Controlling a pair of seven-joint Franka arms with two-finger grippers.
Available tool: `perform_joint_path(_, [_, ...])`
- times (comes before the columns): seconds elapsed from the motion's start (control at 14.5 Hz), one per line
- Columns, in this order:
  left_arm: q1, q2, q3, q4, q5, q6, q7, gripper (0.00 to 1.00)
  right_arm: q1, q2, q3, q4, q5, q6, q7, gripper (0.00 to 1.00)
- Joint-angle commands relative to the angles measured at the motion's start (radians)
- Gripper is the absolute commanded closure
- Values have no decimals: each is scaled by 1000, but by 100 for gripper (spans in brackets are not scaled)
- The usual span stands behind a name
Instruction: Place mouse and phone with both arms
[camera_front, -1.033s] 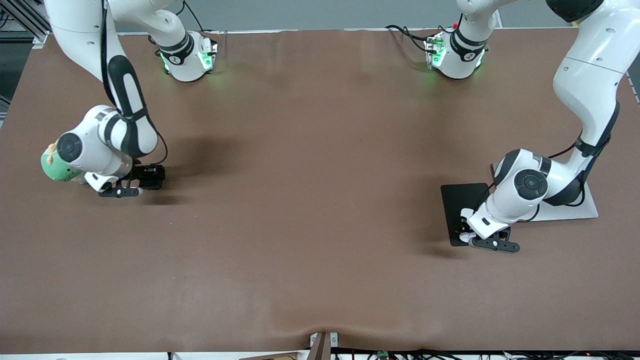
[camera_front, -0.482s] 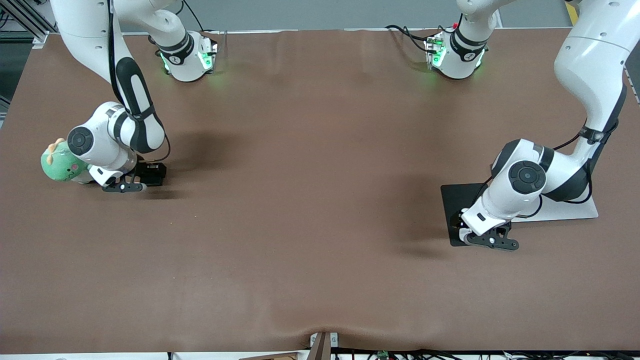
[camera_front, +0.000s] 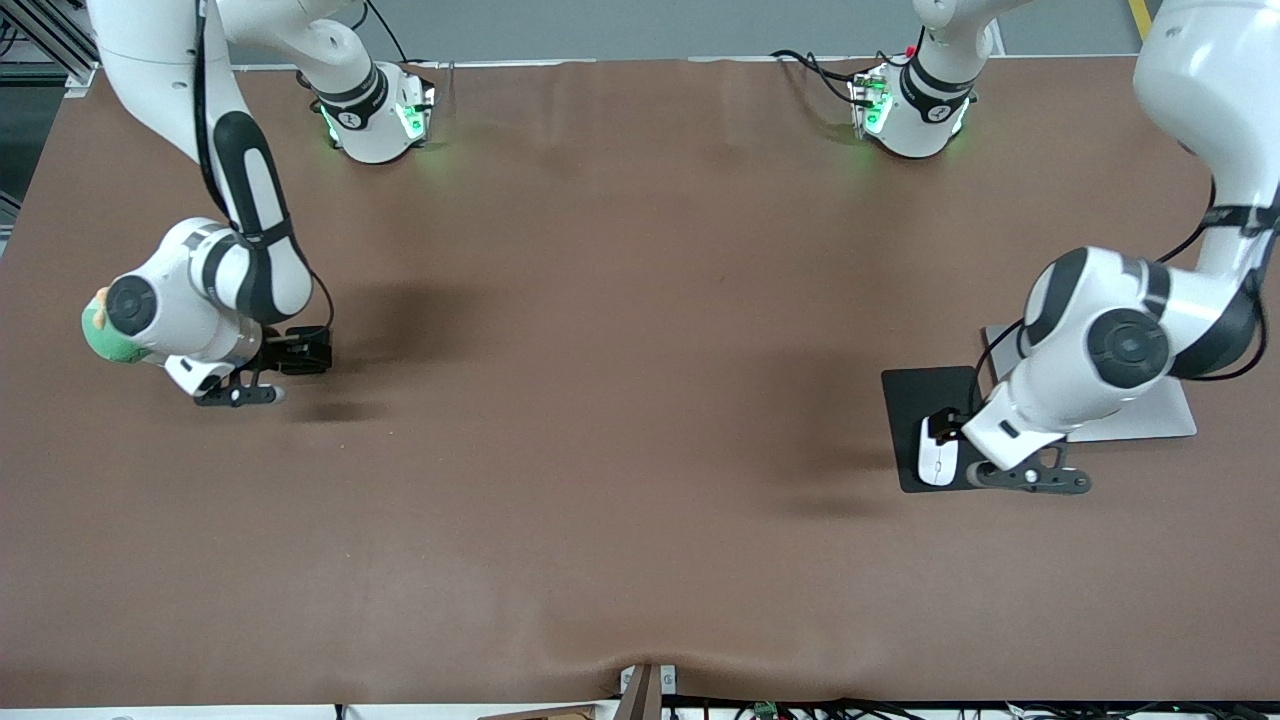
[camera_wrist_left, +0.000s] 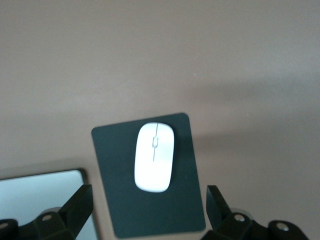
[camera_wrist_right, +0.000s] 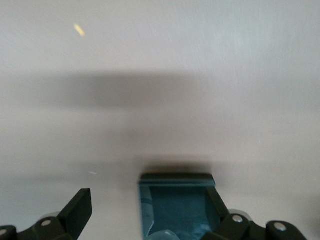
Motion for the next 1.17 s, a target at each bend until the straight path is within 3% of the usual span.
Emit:
perform_joint_path(0.0, [-118, -146, 181, -19, -177, -78, 144, 0, -38, 27, 2, 167, 2, -141, -8, 0])
perform_joint_path(0.14, [-207, -221, 287, -16, -244, -115, 169, 0, -54, 49, 2, 286, 0, -252, -8, 0])
perform_joint_path(0.28, [-267, -290, 342, -16, -250, -185, 166, 0, -72, 59, 2, 366, -4, -332, -8, 0])
perform_joint_path(0.55, [-363, -410, 457, -11, -291, -306, 169, 0, -77, 58, 0, 426, -12, -350, -10, 0])
perform_joint_path(0.83, [-364, -470, 463, 36, -305, -507, 170, 0, -95, 59, -1, 518, -38, -401, -8, 0])
perform_joint_path(1.1, [-375, -476, 492, 130, -354, -662, 172, 0, -117, 58, -1, 645, -147, -470, -10, 0])
